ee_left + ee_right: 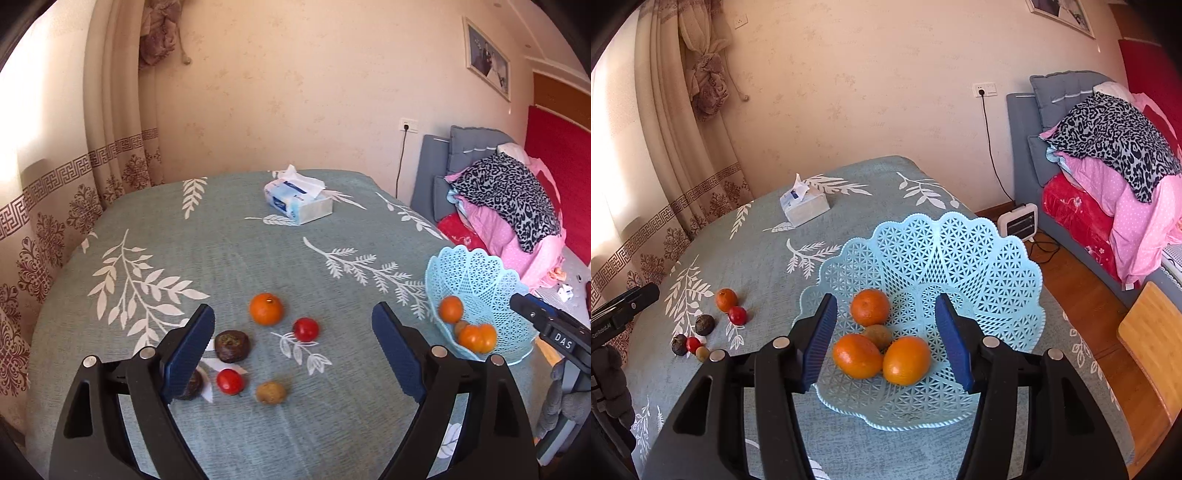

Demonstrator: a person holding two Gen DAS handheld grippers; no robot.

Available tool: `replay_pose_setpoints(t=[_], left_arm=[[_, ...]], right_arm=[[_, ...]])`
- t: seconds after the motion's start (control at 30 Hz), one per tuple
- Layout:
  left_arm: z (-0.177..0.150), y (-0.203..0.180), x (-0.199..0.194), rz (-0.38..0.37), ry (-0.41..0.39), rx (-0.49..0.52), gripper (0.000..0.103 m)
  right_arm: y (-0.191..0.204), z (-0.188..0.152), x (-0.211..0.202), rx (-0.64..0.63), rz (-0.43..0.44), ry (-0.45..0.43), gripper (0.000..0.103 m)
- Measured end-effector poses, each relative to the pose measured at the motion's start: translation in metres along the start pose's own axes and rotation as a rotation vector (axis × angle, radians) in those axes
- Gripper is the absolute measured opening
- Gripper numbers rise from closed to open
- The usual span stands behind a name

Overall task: Organize fruits
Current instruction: 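Grasp the dark brown round fruit with the left tool while the right tool returns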

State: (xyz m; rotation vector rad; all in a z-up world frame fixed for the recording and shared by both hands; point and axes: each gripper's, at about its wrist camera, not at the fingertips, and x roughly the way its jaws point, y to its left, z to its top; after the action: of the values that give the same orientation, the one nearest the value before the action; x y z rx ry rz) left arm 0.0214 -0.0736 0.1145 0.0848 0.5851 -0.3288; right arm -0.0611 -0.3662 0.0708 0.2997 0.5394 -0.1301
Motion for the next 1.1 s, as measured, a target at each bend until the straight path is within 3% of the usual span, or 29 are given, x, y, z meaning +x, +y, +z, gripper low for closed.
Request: replay_pose_setpoints(t=[0.43,0.7,0.93,1.1], left_arm=[[-0.028,0.075,0.011,0.171,0.068,-0.105,0.086],[-0.050,0.091,0.032,0.182,0.136,-0.112,0.086],[-0.070,0.101,0.059,0.189,0.218,-0.111,0.075],[-0.071,0.108,0.068,0.143,0.253,-0.145,0.071]], right_arm=[[0.051,0.000,0.009,-0.088,0.072,0.031,0.057],[0.082,-0.008,0.026,-0.138,0.119,0.082,0.057],[0.111,-0.026,0.046,-0.196,0.165,0.160,0.057],[0.127,-0.030,0.051,-0.224,0.195,0.179,0.057]])
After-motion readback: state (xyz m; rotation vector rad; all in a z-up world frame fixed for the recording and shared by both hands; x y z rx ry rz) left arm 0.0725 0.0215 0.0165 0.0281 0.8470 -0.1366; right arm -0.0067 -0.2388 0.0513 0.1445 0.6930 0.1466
